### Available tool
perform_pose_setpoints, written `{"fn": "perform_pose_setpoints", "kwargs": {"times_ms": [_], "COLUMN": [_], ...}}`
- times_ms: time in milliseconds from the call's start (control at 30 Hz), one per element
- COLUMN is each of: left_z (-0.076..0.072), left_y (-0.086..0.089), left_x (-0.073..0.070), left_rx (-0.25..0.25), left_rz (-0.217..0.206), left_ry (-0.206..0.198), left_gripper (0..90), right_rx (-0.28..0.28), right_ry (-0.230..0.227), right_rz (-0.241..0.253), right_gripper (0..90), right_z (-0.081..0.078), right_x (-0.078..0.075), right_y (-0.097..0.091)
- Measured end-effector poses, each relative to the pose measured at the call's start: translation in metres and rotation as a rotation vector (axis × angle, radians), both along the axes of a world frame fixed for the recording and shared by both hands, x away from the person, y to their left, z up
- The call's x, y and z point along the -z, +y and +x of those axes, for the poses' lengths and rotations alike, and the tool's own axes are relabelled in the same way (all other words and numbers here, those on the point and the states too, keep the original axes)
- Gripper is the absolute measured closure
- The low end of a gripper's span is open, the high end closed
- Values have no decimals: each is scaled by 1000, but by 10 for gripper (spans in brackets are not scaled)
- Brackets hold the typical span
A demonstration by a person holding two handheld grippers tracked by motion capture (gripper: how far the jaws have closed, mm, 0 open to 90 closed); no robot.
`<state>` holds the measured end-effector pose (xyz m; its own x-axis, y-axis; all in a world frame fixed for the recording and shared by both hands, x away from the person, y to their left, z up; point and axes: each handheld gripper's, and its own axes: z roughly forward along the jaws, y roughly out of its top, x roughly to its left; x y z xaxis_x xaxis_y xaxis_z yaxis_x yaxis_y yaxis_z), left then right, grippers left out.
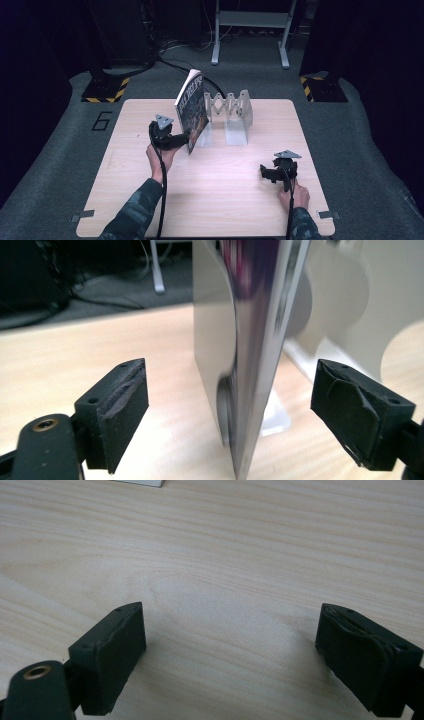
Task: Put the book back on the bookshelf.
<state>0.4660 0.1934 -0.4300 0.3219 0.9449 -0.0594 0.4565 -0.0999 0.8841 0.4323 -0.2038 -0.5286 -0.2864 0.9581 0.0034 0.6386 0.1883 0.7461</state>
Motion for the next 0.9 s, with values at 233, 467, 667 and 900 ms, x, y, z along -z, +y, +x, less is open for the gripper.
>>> {"fn": "perform_pose_setpoints", "kwargs": {"times_ms": [233, 467, 667, 900], "left_z": [3, 9, 11, 15], "left_y": [-14, -22, -24, -23], "left_x": [39, 61, 74, 81], "left_rx": [8, 19, 10, 22], "left_rz": [72, 106, 61, 15], "left_ry": [72, 152, 174, 204], "left_gripper": [303, 397, 582, 707], "right_rx": [1, 0, -7, -1], "right_ry": [0, 0, 1, 0], "right_rz": [1, 1, 0, 0], "right_gripper": [118, 119, 118, 119], "right_z": [0, 0, 0, 0], "right_x": [0, 0, 0, 0], "right_y": [0, 0, 0, 0]}}
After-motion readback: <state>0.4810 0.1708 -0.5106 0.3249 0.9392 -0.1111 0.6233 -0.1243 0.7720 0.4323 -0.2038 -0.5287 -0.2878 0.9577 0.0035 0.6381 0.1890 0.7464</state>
